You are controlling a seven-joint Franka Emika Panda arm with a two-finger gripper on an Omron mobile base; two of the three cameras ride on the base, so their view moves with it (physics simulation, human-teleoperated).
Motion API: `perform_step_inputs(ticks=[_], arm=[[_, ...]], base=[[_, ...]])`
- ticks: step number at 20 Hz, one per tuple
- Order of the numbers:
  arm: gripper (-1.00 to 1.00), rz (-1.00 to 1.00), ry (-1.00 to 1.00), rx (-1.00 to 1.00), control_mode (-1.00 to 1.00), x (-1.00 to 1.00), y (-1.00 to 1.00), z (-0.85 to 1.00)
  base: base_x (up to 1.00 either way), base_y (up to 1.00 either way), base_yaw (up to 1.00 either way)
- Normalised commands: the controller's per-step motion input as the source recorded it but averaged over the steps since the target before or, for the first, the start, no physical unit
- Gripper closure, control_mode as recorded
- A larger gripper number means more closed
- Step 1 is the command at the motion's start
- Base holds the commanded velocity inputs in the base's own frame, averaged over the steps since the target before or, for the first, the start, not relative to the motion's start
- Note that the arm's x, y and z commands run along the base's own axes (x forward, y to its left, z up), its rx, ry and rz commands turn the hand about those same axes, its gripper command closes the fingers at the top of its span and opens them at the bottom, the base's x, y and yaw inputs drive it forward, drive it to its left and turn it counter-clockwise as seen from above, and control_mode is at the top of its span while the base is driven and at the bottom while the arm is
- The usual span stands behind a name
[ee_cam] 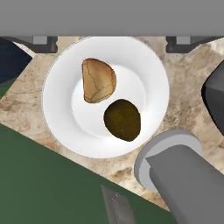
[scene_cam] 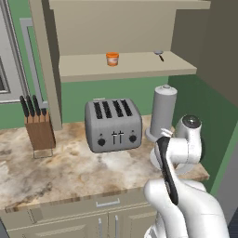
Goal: Pick the avocado and bread from the counter and place them on the plate. Then pick the jam from the cabinet and place it next to the plate. Lastly close the cabinet door.
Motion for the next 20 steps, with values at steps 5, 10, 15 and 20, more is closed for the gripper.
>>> perform_step_inputs(ticks=[5, 10, 15, 20], arm=[[-1.00, 0.00, -0.24, -0.14, -1.00, -0.43, 0.37, 0.44], [-1.00, 0.00, -0.15, -0.12, -1.00, -0.31, 0.26, 0.57], [-1.00, 0.05, -0.04, -0.11, -1.00, -0.34, 0.23, 0.31], [-1.00, 0.11, 0.00, -0.06, -1.00, -0.38, 0.24, 0.29]], base=[[0.00, 0.00, 0.00], [0.00, 0.00, 0.00], [0.00, 0.00, 0.00], [0.00, 0.00, 0.00]])
